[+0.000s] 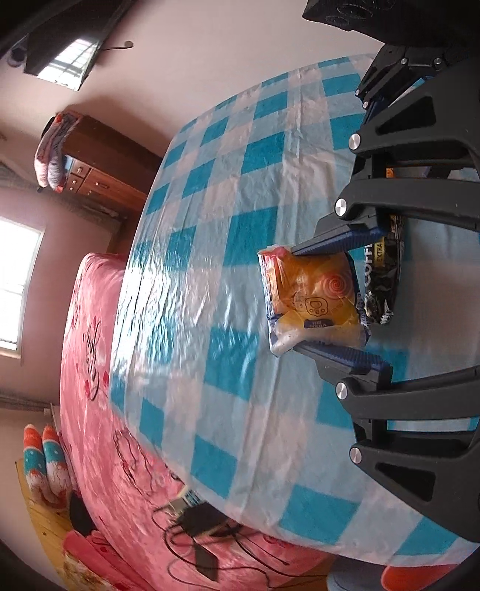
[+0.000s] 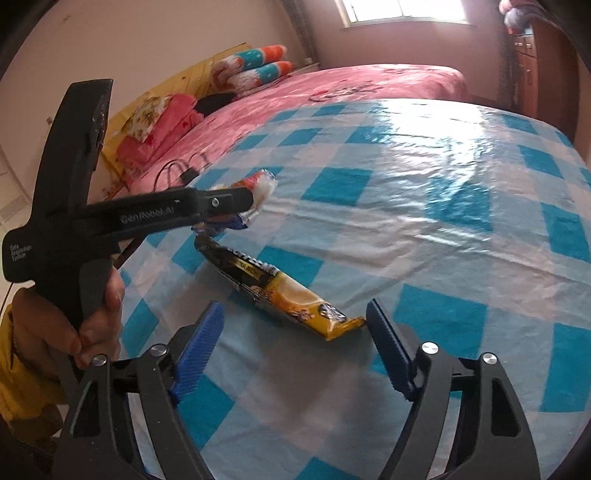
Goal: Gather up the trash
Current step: 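Grasp the yellow-black Coffeemix bar with the right gripper while the left holds the cake packet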
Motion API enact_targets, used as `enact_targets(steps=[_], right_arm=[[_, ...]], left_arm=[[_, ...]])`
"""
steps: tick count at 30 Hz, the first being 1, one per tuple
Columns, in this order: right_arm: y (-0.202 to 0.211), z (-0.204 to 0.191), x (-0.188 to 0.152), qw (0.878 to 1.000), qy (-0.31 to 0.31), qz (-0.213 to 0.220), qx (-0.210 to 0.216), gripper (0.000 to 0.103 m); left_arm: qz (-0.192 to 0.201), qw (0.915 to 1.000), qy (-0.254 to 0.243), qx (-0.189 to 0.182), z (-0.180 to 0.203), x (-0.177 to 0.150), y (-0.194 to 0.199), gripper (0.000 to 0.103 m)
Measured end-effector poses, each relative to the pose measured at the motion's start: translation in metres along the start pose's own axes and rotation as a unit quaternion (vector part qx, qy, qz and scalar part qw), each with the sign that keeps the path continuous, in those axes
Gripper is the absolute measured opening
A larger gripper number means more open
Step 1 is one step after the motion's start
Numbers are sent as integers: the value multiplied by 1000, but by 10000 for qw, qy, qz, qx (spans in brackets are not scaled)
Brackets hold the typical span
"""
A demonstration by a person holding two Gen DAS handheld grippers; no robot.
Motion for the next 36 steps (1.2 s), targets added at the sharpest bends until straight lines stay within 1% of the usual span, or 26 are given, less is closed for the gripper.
enact_targets(steps=[1, 2, 3, 4, 5, 9, 11, 14, 18, 20, 21, 24, 26, 28, 29, 33, 36], right_arm=[[2, -6, -4, 9999, 53, -47, 80, 77], [1, -14, -6, 9996, 64, -118, 260, 75], [0, -21, -8, 9989, 48, -168, 439, 72], [0, -26, -10, 9983, 58, -190, 543, 71], [0, -30, -10, 9983, 121, -187, 542, 70], [-8, -37, -12, 9987, 442, -173, 173, 70], [-10, -41, -12, 9982, 574, -176, 83, 70], [-17, -47, -11, 9966, 789, -187, -164, 70], [-23, -46, -6, 9939, 966, -128, -519, 70], [-30, -45, -5, 9930, 1009, -187, -591, 74], [-33, -46, -6, 9925, 1037, -240, -595, 74], [-38, -54, -7, 9917, 1174, -314, -416, 74], [-39, -59, -9, 9904, 1279, -342, -397, 74], [-39, -68, -13, 9906, 1292, -347, -274, 70], [-38, -72, -15, 9905, 1308, -355, -242, 66], [-38, -83, -21, 9863, 1553, -419, -378, 55], [-36, -88, -24, 9884, 1405, -537, -233, 51]], left_arm=[[8, 10000, 37, 0, -4, -1, 2, 46], [16, 10000, 74, -2, -8, -2, 5, 46], [28, 9999, 130, -2, -15, -4, 9, 46], [33, 9999, 162, -2, -20, -5, 11, 46], [41, 9998, 206, 3, -26, -7, 15, 46], [108, 9993, 350, -16, -46, -11, 28, 46], [159, 9990, 419, -29, -54, -12, 35, 46], [214, 9984, 520, -40, -66, -14, 44, 46], [230, 9980, 585, -36, -81, -22, 55, 47], [225, 9981, 571, -26, -85, -28, 60, 47], [222, 9982, 560, -16, -88, -32, 63, 47], [156, 9981, 599, -55, -93, -43, 67, 47], [131, 9981, 603, -57, -96, -48, 70, 47], [115, 9981, 603, -50, -99, -52, 72, 47], [133, 9981, 599, -21, -101, -53, 74, 47], [165, 9975, 685, -33, -110, -56, 81, 47], [201, 9972, 717, -38, -116, -60, 85, 47]])
Point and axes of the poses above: each gripper's, at about its wrist camera, not at the fingertips, and y roughly against the way its jaws point, z to its right, x to its top, the point moved 8 cm from there along -y, roughly the way its jaws point, and after that the axes turned 9 degrees about z, right-handed, at the moved point
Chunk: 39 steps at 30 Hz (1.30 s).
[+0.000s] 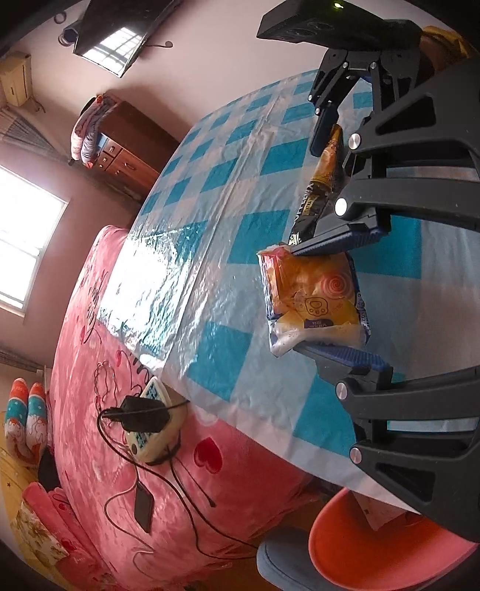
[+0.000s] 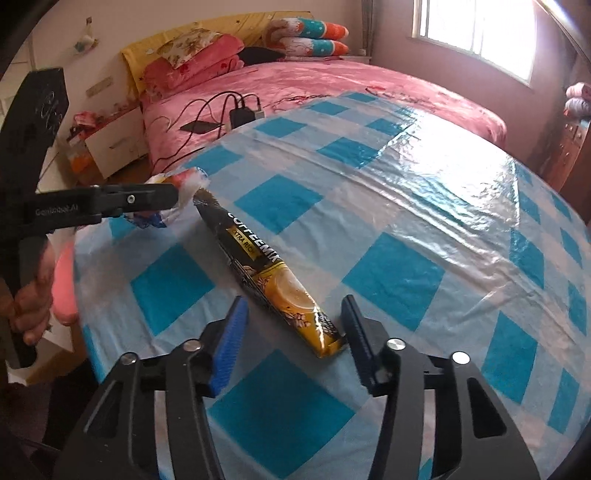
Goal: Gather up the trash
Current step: 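Grasp the yellow-black Coffeemix bar with the right gripper while the left holds the cake packet, then carry the cake packet and Coffeemix bar over the orange bucket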
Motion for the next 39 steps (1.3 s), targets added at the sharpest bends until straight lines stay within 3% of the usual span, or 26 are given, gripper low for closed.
enact_targets(steps=[7, 19, 23, 33, 39], right_arm=[[9, -25, -10, 9975, -200, -285, 618, 51], [-18, -46, 9, 9979, 642, -67, -73, 50], [-22, -48, 12, 9980, 627, -73, 7, 32], [-13, -43, 7, 9997, 227, 11, 15, 19], [-3, -43, 6, 9999, 45, 89, -13, 17]], left_arm=[[108, 9998, 154, -10, -16, 1, 8, 47], [127, 9995, 281, -82, -28, -4, 14, 47], [110, 9994, 314, -116, -30, -7, 15, 47], [51, 9992, 331, -235, -27, -15, 15, 47], [63, 9990, 301, -313, -23, -18, 22, 47]])
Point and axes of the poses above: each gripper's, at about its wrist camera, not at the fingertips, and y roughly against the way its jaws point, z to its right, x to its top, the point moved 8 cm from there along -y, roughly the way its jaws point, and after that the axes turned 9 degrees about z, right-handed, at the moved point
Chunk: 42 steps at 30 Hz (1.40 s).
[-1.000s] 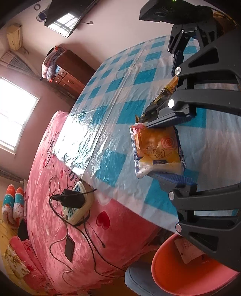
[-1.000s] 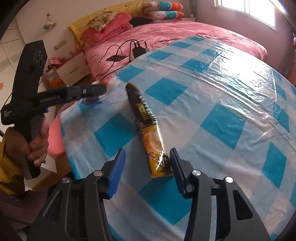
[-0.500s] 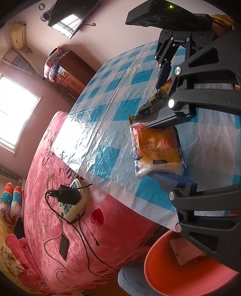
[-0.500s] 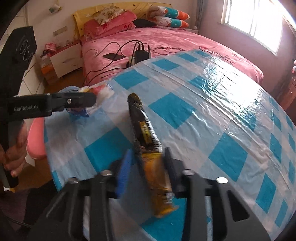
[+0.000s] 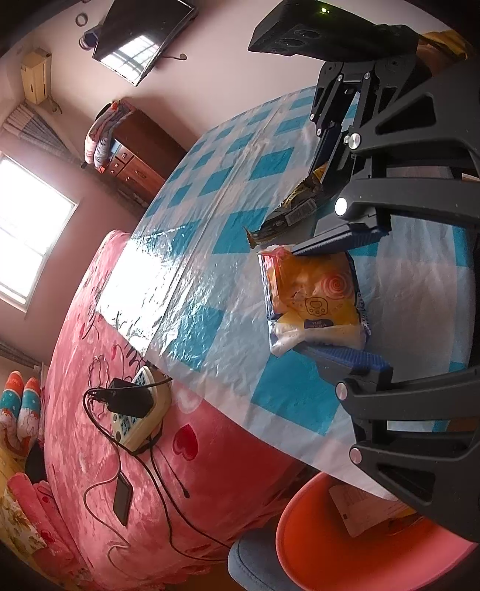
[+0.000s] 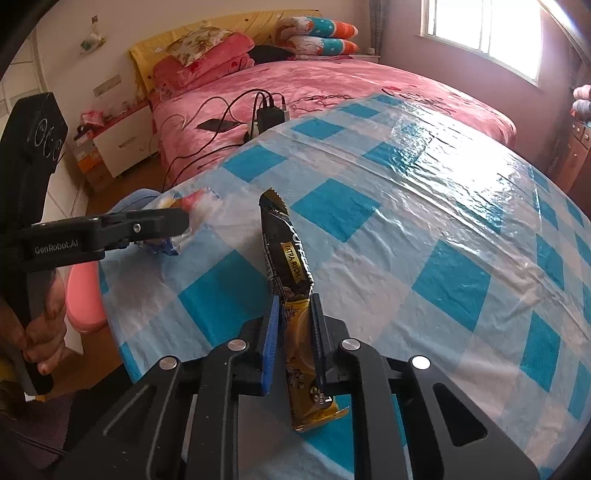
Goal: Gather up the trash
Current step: 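Carry the cake packet and Coffeemix bar over the orange bucket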
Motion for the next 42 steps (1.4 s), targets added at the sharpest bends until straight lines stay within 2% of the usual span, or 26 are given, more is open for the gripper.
enact_targets(steps=[9, 19, 29, 35, 42], right_arm=[[16, -2, 10, 9993, -287, 238, 8, 17], [20, -27, 27, 9974, -503, 327, 404, 17], [6, -104, 46, 9904, -430, 177, 1302, 17], [-8, -161, 54, 9817, -294, -8, 1884, 17], [-36, -216, 52, 9720, -258, -357, 2306, 19]], left_arm=[[64, 10000, -25, -62, 1, -2, 13, 47], [262, 9996, 17, 82, -17, 2, 35, 47], [480, 9977, 197, 438, -61, 4, 75, 47], [519, 9932, 504, 909, -113, -7, 100, 47], [386, 9845, 920, 1446, -177, -31, 111, 49]])
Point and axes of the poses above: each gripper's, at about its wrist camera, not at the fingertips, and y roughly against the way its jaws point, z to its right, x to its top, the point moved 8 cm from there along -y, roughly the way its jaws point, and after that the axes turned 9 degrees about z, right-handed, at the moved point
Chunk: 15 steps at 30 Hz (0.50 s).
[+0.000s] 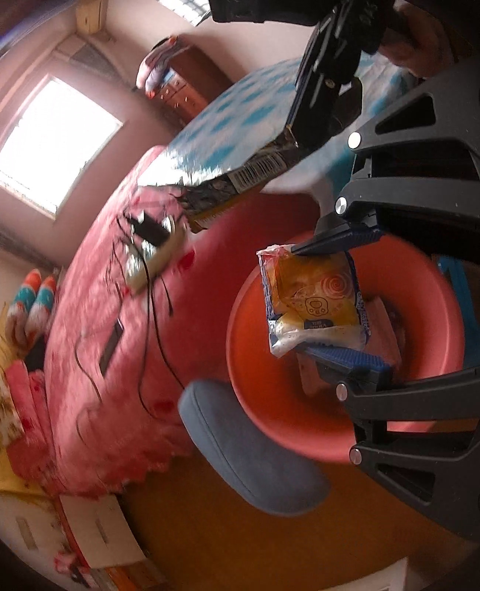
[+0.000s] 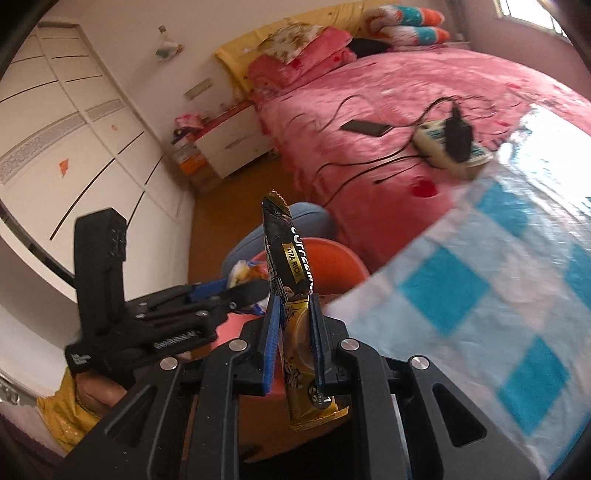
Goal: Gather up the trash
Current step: 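Open both grippers over the orange bucket to drop the snacks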
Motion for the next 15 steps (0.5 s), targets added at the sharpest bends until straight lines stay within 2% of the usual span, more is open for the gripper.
enact_targets(steps=[3, 4, 6, 8, 11, 15], right_arm=[[-22, -1, -5, 9996, -181, -203, 123, 22], [-25, 1, -8, 9991, -281, -247, 192, 26], [-25, 7, -12, 9986, -444, -254, 166, 52], [-18, 11, -11, 9988, -456, -127, 153, 58], [2, 21, -3, 9990, -307, 243, -207, 78], [25, 33, 2, 9961, -25, 600, -653, 85]], left_arm=[[-67, 9997, 84, 216, -16, -6, -6, 58], [-74, 9993, 36, 358, -23, -7, -9, 60], [-75, 9979, -75, 645, -32, -9, -13, 71], [-54, 9974, -82, 709, -35, -9, -13, 75], [48, 9968, -124, 783, -36, -4, -13, 84], [156, 9973, -170, 697, -25, 0, -9, 89]])
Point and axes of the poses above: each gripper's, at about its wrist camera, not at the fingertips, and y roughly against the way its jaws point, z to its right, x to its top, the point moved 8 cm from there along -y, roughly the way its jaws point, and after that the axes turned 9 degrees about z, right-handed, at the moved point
